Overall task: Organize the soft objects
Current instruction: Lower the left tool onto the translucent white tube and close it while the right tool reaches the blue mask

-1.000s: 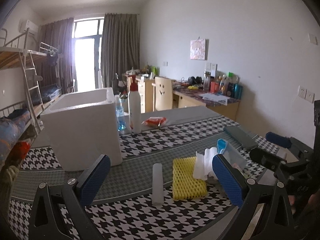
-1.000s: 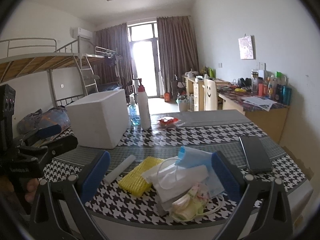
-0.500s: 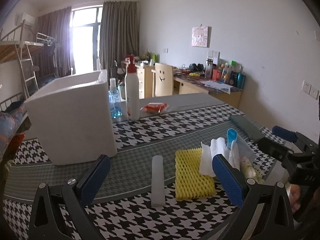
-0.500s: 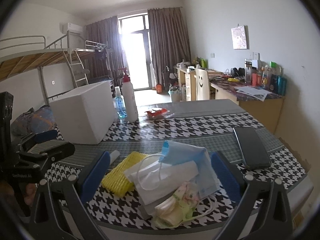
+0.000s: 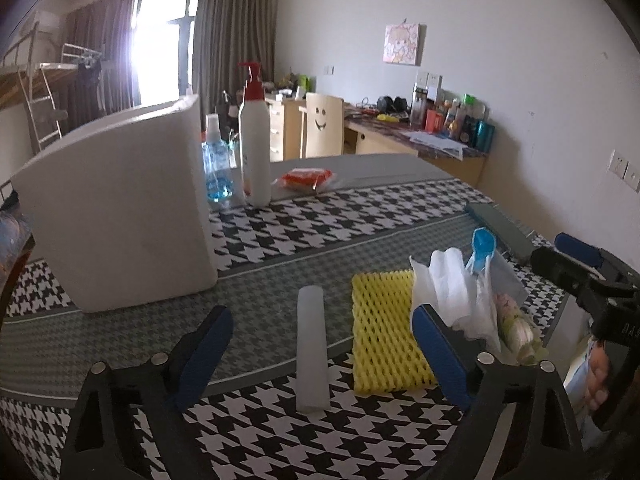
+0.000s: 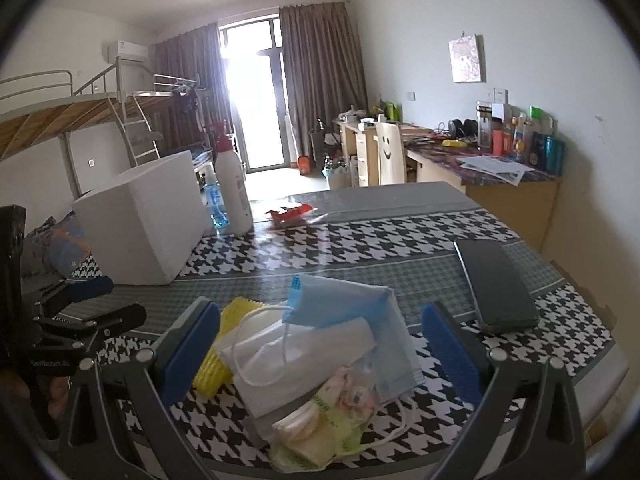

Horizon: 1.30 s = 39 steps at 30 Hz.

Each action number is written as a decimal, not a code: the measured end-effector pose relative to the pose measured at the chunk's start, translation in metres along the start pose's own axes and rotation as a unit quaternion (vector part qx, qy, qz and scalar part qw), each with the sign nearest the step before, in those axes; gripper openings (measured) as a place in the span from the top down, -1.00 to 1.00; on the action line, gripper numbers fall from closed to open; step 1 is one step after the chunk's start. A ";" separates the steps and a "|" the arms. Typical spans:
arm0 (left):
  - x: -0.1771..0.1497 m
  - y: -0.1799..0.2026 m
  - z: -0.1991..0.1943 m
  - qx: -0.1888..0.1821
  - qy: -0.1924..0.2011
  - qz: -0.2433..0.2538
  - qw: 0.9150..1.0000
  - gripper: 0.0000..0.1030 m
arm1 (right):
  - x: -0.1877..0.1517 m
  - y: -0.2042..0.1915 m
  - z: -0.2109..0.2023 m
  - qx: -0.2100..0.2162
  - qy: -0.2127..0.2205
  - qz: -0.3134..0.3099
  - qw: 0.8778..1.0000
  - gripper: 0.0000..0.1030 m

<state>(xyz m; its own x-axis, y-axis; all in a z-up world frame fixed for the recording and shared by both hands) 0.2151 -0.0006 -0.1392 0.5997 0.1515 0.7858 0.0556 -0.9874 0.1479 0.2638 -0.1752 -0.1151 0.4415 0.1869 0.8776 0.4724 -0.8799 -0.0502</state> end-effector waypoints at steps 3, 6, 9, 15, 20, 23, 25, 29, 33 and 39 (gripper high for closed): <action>-0.003 0.000 0.008 -0.002 -0.015 -0.004 1.000 -0.63 | -0.001 0.006 0.004 -0.007 -0.005 0.003 1.000 -0.98; -0.005 0.001 0.015 -0.005 -0.026 -0.007 1.000 -0.53 | -0.003 0.012 0.008 -0.006 -0.010 0.011 1.000 -0.98; -0.006 0.003 0.021 -0.001 -0.034 -0.002 0.999 -0.44 | -0.005 0.016 0.012 -0.009 -0.014 0.014 1.000 -0.98; -0.012 0.001 0.032 0.007 -0.053 -0.001 0.999 -0.30 | -0.008 0.024 0.018 -0.016 -0.022 0.017 0.999 -0.98; -0.015 -0.001 0.039 0.016 -0.065 -0.001 0.998 -0.23 | -0.010 0.032 0.024 -0.024 -0.029 0.018 0.999 -0.98; -0.018 -0.002 0.042 0.021 -0.070 -0.001 0.997 -0.20 | -0.012 0.037 0.027 -0.027 -0.033 0.021 0.999 -0.97; -0.020 -0.003 0.044 0.025 -0.076 0.003 0.997 -0.12 | -0.013 0.039 0.028 -0.028 -0.035 0.023 0.999 -0.92; -0.024 -0.003 0.047 0.025 -0.082 0.003 0.996 -0.03 | -0.017 0.045 0.032 -0.030 -0.044 0.028 0.998 -0.89; -0.026 -0.005 0.048 0.025 -0.086 0.003 0.996 0.11 | -0.022 0.051 0.038 -0.025 -0.055 0.037 0.997 -0.70; -0.028 -0.005 0.051 0.029 -0.093 0.007 0.995 0.33 | -0.029 0.053 0.043 -0.019 -0.072 0.041 0.996 -0.32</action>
<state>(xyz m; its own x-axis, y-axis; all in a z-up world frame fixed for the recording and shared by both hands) 0.2385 -0.0021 -0.1927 0.7382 0.1311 0.6617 0.0882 -0.9913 0.0980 0.3089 -0.2087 -0.1643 0.5840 0.1723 0.7933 0.4017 -0.9105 -0.0980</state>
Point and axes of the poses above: each gripper's, at about its wrist camera, not at the fingertips, and z roughly the way its jaws point, y to its right, x to its top, the point moved 10 cm from there along z, roughly the way its jaws point, and after that the axes turned 5 degrees about -z, right-handed, at the moved point
